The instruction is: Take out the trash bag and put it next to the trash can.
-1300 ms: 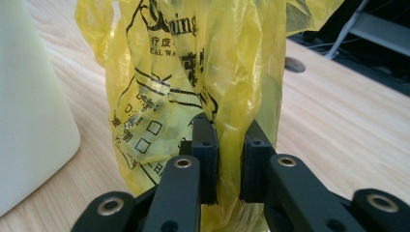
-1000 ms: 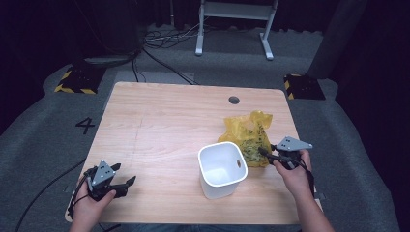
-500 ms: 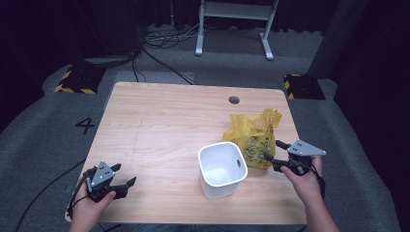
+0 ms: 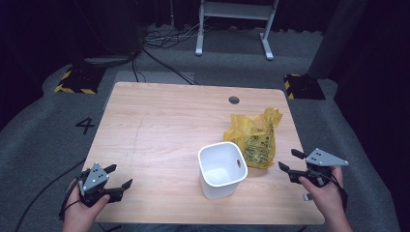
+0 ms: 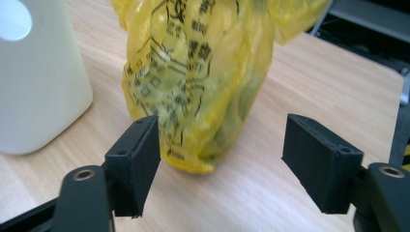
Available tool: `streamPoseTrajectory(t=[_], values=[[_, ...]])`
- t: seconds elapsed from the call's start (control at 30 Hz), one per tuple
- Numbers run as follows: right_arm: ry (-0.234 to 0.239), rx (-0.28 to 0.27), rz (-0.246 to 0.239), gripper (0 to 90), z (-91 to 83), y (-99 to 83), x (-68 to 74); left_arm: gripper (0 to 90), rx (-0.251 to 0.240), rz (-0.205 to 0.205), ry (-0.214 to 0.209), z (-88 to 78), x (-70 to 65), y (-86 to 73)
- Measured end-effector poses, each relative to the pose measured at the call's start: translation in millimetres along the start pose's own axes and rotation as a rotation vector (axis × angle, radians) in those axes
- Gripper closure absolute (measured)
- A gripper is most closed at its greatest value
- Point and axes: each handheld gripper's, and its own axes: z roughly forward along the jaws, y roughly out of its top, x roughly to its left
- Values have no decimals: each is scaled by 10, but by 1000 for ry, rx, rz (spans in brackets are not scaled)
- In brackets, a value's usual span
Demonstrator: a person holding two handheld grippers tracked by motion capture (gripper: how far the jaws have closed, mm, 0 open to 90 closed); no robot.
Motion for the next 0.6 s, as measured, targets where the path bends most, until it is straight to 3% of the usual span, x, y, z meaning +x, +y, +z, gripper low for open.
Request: streamPoseTrajectory(t=[0.17, 0.37, 0.6], values=[[26, -12, 75, 309, -126, -116, -56, 223, 18, -16, -12, -39, 56, -29], [15, 36, 93, 286, -129, -299, -66, 204, 71, -31, -15, -24, 130, -80], [-14, 88, 104, 262, -88, -489, -101, 184, 137, -77, -17, 29, 215, -147]])
